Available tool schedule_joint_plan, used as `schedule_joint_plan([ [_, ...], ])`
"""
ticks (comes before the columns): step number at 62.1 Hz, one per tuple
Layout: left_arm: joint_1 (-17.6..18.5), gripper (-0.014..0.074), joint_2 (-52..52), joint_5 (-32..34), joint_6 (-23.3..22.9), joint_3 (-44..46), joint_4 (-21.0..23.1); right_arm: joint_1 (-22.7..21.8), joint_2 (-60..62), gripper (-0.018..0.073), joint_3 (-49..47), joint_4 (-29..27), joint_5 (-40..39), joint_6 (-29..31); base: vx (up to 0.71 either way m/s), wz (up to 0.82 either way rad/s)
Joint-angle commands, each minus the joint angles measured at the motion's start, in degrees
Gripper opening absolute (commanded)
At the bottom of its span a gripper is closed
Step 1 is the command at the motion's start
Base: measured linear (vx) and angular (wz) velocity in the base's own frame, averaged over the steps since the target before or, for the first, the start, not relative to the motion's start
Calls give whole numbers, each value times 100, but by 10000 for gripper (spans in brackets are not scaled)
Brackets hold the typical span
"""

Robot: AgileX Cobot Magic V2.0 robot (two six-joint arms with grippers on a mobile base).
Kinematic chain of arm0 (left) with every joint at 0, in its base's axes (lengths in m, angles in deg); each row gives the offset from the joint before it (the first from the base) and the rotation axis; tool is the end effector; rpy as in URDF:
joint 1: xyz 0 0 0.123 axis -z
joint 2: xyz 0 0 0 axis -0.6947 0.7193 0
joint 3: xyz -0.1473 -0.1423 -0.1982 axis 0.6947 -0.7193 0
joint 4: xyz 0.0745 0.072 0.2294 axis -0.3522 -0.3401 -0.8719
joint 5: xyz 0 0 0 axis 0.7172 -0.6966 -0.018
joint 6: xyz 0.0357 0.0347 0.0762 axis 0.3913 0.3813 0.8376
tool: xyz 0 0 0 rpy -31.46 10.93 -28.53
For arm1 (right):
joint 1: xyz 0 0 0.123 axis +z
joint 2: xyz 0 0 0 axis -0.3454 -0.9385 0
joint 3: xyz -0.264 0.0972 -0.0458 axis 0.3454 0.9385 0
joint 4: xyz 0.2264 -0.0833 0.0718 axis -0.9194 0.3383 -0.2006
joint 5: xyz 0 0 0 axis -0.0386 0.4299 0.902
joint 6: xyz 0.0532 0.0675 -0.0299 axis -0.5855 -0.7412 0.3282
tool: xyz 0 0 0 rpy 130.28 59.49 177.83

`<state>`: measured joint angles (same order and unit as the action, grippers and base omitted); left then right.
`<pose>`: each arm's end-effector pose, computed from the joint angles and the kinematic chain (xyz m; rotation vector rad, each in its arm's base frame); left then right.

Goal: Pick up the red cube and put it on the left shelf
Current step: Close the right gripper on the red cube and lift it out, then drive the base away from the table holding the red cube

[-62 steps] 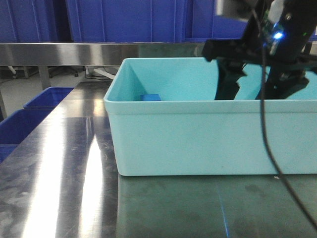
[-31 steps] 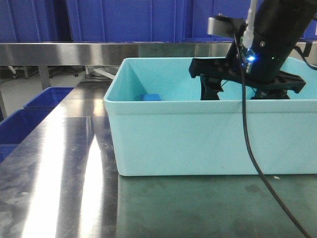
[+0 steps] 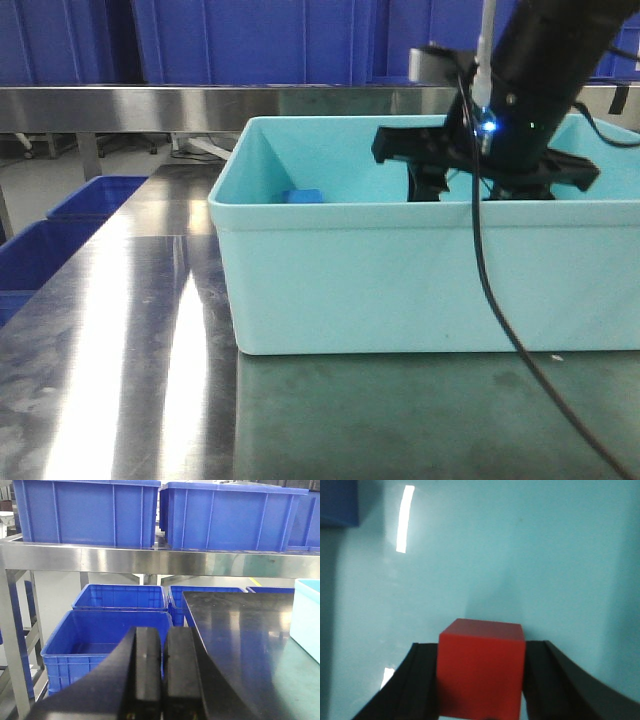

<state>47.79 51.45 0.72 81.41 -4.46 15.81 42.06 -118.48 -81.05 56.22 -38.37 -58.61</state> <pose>0.0562 -0.0050 0.2052 0.0091 1.5409 -0.1158 0.3379 0.1471 0.2211 -0.1160 2.7332 0.3682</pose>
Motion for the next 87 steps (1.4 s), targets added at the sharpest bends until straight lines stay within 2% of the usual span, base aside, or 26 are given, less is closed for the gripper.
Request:
schedule_joint_plan([
  [1,28,102,-83,488,-1,-136,8,1,363,57,-449,195,-44,8,0,0],
  [14,28,102,-83,488,-1,-136,8,1,691,58,-913,693,321,8,0,0],
  [37,28,102,-83,488,-1,-136,8,1,2364,58,-663,1362,300,3,0,0],
  [43,28,102,-83,488,-1,-136,8,1,2993,58,-125,1528,151,-4,0,0],
  [57,28,102,-83,488,-1,-136,8,1,4724,58,1683,1534,-459,-9,0,0],
  [66,28,102,-83,488,-1,-136,8,1,6010,58,2746,1555,-581,-9,0,0],
  [87,28,102,-83,488,-1,-136,8,1,8303,58,4195,1675,-650,-9,0,0],
])
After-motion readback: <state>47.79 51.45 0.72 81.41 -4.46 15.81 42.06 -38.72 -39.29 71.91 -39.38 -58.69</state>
